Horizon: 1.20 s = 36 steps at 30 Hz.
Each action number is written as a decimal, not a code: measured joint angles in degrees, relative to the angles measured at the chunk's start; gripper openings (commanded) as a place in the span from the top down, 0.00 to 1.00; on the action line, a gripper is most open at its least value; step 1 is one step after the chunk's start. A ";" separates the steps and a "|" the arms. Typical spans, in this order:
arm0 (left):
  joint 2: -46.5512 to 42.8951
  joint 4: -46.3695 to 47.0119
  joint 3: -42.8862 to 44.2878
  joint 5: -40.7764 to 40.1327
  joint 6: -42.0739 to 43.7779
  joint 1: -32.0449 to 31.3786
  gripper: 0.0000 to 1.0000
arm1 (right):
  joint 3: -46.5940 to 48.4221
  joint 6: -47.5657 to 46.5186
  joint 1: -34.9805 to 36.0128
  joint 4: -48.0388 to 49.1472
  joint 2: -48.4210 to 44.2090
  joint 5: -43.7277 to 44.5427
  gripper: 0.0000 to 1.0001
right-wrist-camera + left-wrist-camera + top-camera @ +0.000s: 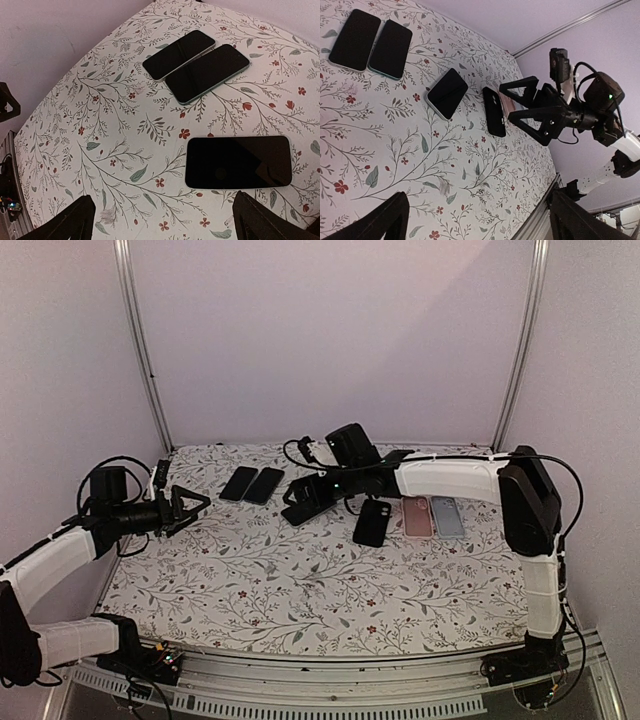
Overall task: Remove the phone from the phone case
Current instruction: Place the phone at the center of the board, then move the phone to the center of the board.
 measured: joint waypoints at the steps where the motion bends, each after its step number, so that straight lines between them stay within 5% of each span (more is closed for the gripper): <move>1: -0.02 0.00 0.00 0.02 -0.02 0.00 0.01 | -1.09 2.27 -0.70 -0.04 -0.46 -0.94 0.01; 15: -0.13 0.00 0.00 0.22 0.00 0.00 0.01 | -11.52 22.80 -6.99 -0.07 -2.82 -6.97 0.01; 36: -1.27 0.00 -0.04 0.22 -0.02 0.00 0.01 | -12.90 29.77 -10.43 0.87 -2.38 -12.04 0.01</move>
